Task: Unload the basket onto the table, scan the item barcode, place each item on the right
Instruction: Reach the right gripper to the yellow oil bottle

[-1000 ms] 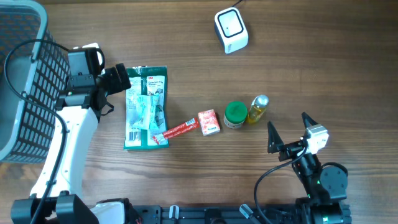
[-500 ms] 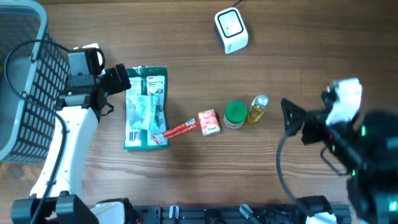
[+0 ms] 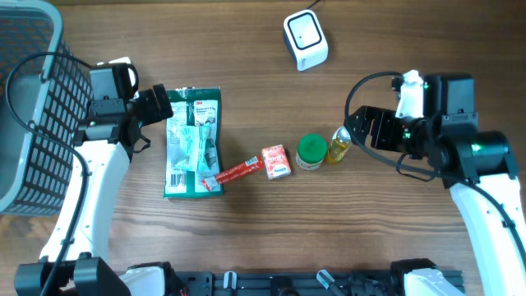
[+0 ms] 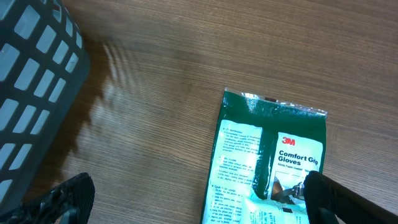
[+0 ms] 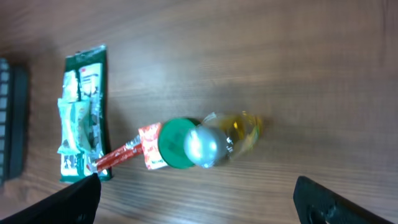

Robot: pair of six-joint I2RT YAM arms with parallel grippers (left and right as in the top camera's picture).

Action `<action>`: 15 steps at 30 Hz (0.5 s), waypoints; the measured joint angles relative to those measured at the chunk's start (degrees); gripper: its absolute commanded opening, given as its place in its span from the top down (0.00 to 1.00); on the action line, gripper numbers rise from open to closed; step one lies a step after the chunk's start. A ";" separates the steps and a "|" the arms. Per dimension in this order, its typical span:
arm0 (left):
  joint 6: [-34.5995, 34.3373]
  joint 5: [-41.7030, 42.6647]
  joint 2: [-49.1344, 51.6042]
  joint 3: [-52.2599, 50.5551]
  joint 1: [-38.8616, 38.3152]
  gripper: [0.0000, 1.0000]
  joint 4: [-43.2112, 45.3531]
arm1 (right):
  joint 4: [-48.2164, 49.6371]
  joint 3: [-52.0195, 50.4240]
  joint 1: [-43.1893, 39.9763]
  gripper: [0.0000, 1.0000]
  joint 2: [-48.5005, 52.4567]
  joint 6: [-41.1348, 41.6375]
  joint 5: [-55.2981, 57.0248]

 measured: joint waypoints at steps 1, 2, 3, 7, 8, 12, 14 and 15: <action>0.00 0.00 0.00 0.00 0.00 0.00 0.00 | -0.63 0.00 0.00 0.01 0.35 0.87 0.22; 0.00 0.02 0.00 0.00 0.00 0.00 0.00 | -1.29 0.00 0.00 0.01 1.01 2.08 0.46; 0.00 0.02 0.00 0.00 0.00 0.00 0.00 | -1.92 0.00 0.00 0.01 1.60 3.08 0.59; 0.00 0.02 0.00 0.00 0.00 0.00 0.00 | -3.41 0.00 0.00 0.02 4.11 4.83 1.57; 0.00 0.02 0.00 0.00 0.00 0.00 0.00 | -3.54 0.00 0.00 0.04 4.87 4.94 1.81; 0.00 0.02 0.00 0.00 0.00 0.00 -0.02 | -4.02 0.00 0.17 0.05 6.67 6.25 2.60; 0.00 0.02 0.00 0.00 0.00 0.00 0.00 | -4.17 0.00 0.85 0.05 6.78 7.30 3.34; 0.00 0.02 0.00 0.00 0.00 0.00 0.00 | -4.20 0.00 1.42 0.05 6.78 7.65 3.78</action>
